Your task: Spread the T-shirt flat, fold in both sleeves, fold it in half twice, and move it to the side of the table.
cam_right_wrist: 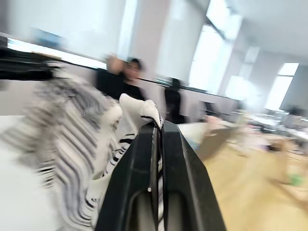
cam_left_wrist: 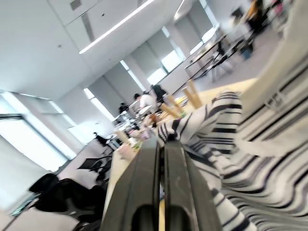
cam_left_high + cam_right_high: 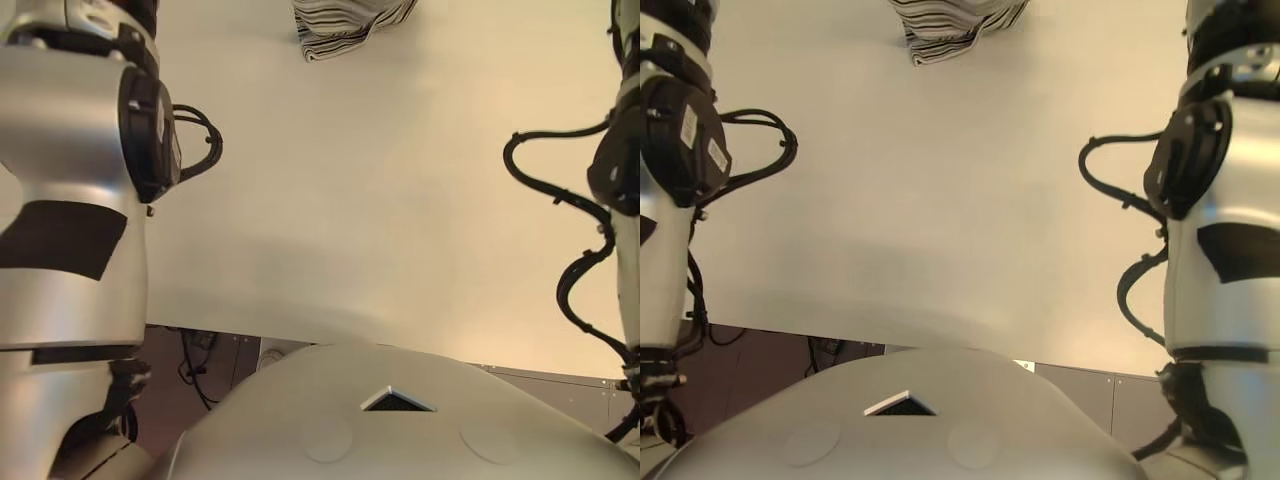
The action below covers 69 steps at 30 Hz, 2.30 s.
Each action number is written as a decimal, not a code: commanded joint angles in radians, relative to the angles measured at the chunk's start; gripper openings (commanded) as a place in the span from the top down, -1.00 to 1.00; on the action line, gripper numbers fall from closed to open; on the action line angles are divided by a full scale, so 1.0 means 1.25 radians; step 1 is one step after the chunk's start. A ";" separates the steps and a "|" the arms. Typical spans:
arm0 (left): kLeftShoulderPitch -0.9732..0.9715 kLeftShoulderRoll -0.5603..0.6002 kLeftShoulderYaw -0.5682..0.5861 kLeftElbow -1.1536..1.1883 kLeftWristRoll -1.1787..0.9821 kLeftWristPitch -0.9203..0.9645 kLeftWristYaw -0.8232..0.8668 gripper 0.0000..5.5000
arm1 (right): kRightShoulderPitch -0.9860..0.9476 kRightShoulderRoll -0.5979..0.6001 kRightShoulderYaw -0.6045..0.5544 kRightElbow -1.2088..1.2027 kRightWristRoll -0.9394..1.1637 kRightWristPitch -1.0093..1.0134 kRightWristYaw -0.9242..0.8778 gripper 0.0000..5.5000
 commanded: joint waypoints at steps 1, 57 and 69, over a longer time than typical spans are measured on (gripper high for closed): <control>0.013 0.052 0.017 -0.025 -0.023 -0.015 -0.080 0.98 | 0.046 -0.068 -0.045 -0.077 0.051 0.064 0.029 1.00; 1.085 0.491 -0.275 -1.151 -0.210 0.302 -0.664 0.98 | 1.141 -0.351 0.246 -1.474 0.254 0.687 0.118 1.00; 0.987 0.571 -0.115 -1.349 -0.541 0.652 -0.764 0.46 | 1.033 -0.296 0.082 -1.319 0.382 0.677 0.051 0.41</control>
